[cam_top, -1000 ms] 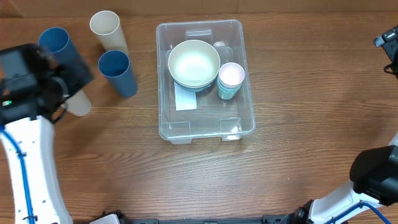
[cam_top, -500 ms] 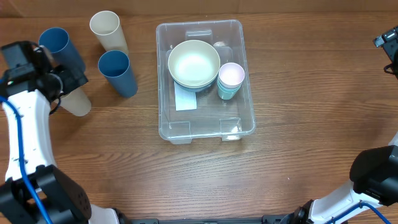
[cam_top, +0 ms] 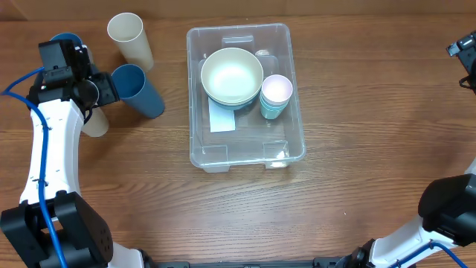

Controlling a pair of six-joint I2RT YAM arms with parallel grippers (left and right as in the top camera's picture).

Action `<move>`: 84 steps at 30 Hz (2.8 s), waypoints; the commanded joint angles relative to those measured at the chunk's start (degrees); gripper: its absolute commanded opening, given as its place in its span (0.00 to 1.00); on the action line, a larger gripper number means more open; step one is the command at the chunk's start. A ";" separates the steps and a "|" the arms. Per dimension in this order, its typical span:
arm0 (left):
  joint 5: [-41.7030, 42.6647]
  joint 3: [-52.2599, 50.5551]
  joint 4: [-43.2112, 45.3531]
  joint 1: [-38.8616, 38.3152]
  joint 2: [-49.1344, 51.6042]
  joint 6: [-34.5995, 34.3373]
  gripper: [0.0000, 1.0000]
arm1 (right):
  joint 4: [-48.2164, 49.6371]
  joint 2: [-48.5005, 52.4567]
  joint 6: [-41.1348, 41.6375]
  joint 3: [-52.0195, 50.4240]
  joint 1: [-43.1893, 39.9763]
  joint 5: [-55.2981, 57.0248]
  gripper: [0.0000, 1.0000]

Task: Pack container
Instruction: 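Move the left gripper to the cream cup and grasp it, then carry the cream cup over the bin and set it in the front-right corner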

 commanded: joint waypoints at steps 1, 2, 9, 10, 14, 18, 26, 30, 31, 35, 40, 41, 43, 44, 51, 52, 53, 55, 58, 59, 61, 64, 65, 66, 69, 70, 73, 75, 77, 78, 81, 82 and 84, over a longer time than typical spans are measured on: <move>-1.57 1.11 0.24 -0.26 -0.15 0.48 0.67 | 0.31 -1.44 0.44 1.20 -0.11 0.44 1.00; -1.55 1.09 0.22 -0.26 -0.15 0.48 0.68 | 0.31 -1.44 0.44 1.20 -0.11 0.42 1.00; 2.12 1.99 1.07 -0.26 -0.17 -1.25 0.81 | 0.31 -1.44 0.44 1.20 -0.11 0.42 1.00; 2.93 2.78 0.94 -0.26 -0.17 -1.25 0.82 | 0.31 -1.44 0.44 1.20 -0.11 0.44 1.00; 4.04 6.54 -1.60 -0.26 -0.17 -2.08 0.82 | 0.31 -1.44 0.44 1.20 -0.11 0.42 1.00; 2.51 10.16 -4.92 -0.24 -0.17 -4.63 0.85 | 0.31 -1.44 0.44 1.20 -0.11 0.42 1.00; -2.16 9.97 -12.09 0.39 0.52 -10.62 0.78 | 0.31 -1.44 0.44 1.20 -0.11 0.42 1.00; -2.38 9.88 -13.44 1.99 1.70 -11.69 0.78 | 0.31 -1.44 0.44 1.20 -0.11 0.42 1.00; -2.36 9.88 -13.46 2.56 2.27 -12.11 0.77 | 0.31 -1.44 0.44 1.20 -0.11 0.42 1.00; -0.52 9.88 -12.13 4.96 6.97 -11.82 0.78 | 0.31 -1.44 0.44 1.20 -0.11 0.42 1.00; 1.11 9.88 -10.93 4.90 12.55 -11.08 0.33 | 0.31 -1.44 0.44 1.20 -0.11 0.42 1.00; 1.11 9.88 -10.93 4.87 12.61 -11.08 0.28 | 0.31 -1.44 0.44 1.20 -0.11 0.42 1.00; 1.16 10.36 -11.13 4.79 12.35 -11.08 0.18 | 0.31 -1.44 0.44 1.20 -0.11 0.42 1.00; 1.29 10.86 -11.47 4.79 12.15 -11.06 0.11 | 0.31 -1.44 0.44 1.20 -0.11 0.42 1.00; 4.48 24.46 -22.49 2.14 12.04 -7.45 0.04 | 0.31 -1.44 0.44 1.20 -0.11 0.42 1.00; 4.50 27.50 -24.85 1.38 12.04 -6.78 0.04 | 0.31 -1.44 0.44 1.20 -0.11 0.42 1.00; 4.48 31.06 -27.65 0.48 12.04 -6.25 0.04 | 0.31 -1.44 0.44 1.20 -0.11 0.44 1.00; 4.48 37.70 -32.65 -1.49 12.04 -5.03 0.04 | 0.31 -1.44 0.44 1.20 -0.11 0.42 1.00; 3.56 47.91 -38.86 -6.01 11.28 -3.48 0.04 | 0.31 -1.44 0.44 1.20 -0.11 0.42 1.00; 3.58 51.10 -40.06 -8.35 10.49 -2.62 0.04 | 0.31 -1.44 0.44 1.20 -0.11 0.44 1.00; 3.61 55.10 -40.57 -13.25 8.72 -0.39 0.04 | 0.31 -1.44 0.44 1.20 -0.11 0.42 1.00; 3.65 56.70 -38.69 -23.85 5.79 3.61 0.04 | 0.31 -1.44 0.44 1.20 -0.11 0.42 1.00; 3.58 56.70 -37.57 -28.46 5.62 5.16 0.04 | 0.31 -1.44 0.44 1.20 -0.11 0.42 1.00; 3.61 56.65 -36.41 -32.96 5.77 6.99 0.04 | 0.31 -1.44 0.44 1.20 -0.11 0.42 1.00; 3.61 56.65 -34.16 -43.71 6.93 12.33 0.04 | 0.31 -1.44 0.44 1.20 -0.11 0.42 1.00; 3.63 56.65 -33.90 -47.01 7.45 13.79 0.04 | 0.31 -1.44 0.44 1.20 -0.11 0.42 1.00; 3.65 56.54 -34.95 -55.34 9.20 16.39 0.04 | 0.31 -1.44 0.44 1.20 -0.11 0.42 1.00; 3.93 56.54 -37.55 -60.46 11.43 16.85 0.04 | 0.31 -1.44 0.44 1.20 -0.11 0.42 1.00; 4.55 56.54 -39.71 -62.66 13.16 17.25 0.04 | 0.31 -1.44 0.44 1.20 -0.11 0.42 1.00; 4.52 56.54 -40.81 -63.19 13.84 17.22 0.04 | 0.31 -1.44 0.44 1.20 -0.11 0.42 1.00; 4.66 56.54 -45.92 -63.76 16.85 17.16 0.04 | 0.31 -1.44 0.44 1.20 -0.11 0.42 1.00; 4.79 56.54 -46.99 -63.76 17.55 17.16 0.04 | 0.31 -1.44 0.44 1.20 -0.11 0.42 1.00; 4.46 56.54 -49.00 -63.73 19.43 16.96 0.04 | 0.31 -1.44 0.44 1.20 -0.11 0.42 1.00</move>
